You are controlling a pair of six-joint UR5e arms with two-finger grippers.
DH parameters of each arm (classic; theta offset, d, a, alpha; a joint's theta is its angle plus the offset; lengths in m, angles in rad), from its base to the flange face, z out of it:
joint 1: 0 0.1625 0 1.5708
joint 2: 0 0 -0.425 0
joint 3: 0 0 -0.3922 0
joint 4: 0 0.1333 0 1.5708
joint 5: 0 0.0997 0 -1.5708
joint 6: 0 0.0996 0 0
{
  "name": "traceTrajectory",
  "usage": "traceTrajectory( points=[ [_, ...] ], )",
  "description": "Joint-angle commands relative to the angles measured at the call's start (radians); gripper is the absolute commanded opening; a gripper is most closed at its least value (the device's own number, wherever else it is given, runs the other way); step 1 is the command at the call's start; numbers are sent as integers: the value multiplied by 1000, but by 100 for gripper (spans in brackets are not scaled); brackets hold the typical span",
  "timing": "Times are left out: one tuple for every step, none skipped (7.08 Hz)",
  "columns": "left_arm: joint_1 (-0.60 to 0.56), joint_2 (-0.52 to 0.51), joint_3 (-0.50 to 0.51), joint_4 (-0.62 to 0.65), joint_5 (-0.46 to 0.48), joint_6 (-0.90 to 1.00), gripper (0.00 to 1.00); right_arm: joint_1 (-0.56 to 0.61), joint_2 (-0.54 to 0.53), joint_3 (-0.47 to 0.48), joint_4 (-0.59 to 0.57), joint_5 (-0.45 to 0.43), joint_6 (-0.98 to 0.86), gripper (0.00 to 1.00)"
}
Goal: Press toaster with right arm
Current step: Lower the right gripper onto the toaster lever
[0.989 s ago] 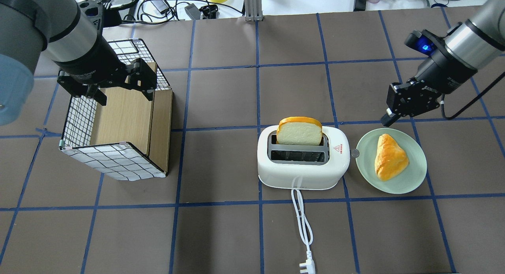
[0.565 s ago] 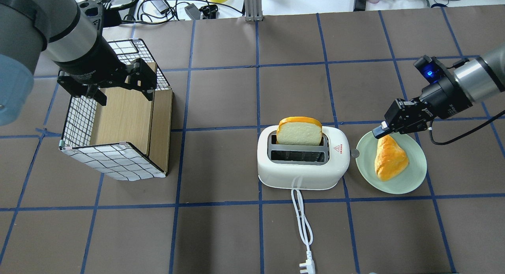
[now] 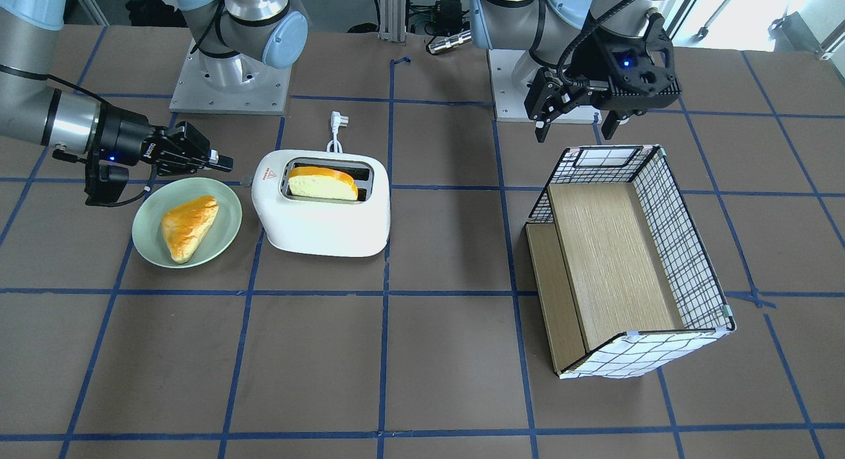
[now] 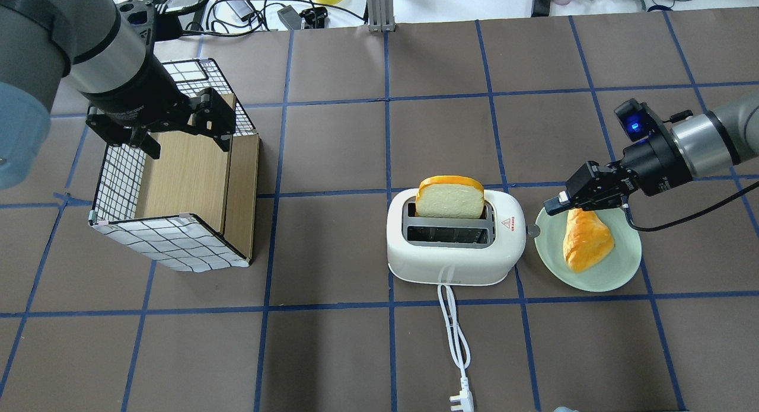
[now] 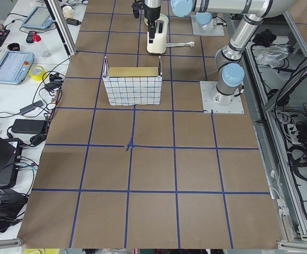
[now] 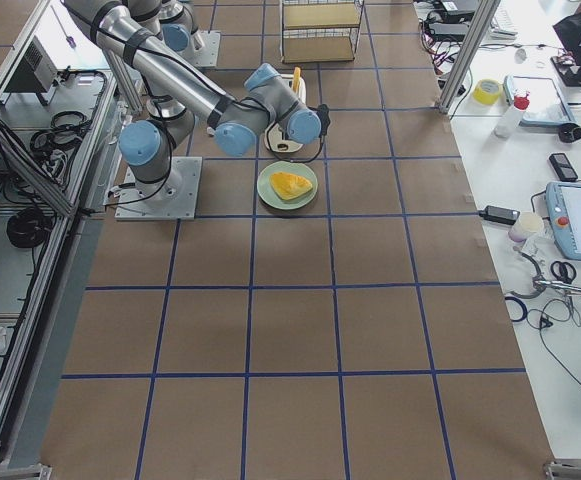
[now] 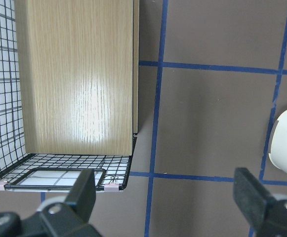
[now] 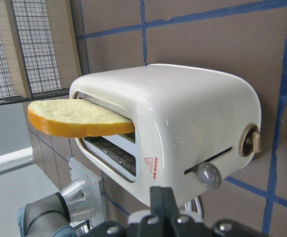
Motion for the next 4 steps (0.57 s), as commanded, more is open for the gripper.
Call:
traceTrajectory(
  points=[
    [0,0,0,0,0,0,100,-2,41,4,-7,4,-14,0],
    [0,0,0,0,0,0,100,-2,46,13,-11,5,-35,0],
    [0,0,0,0,0,0,100,-2,61,30,-25,7,-56,0],
    [0,0,0,0,0,0,100,-2,66,50,-63,7,-54,0]
  ],
)
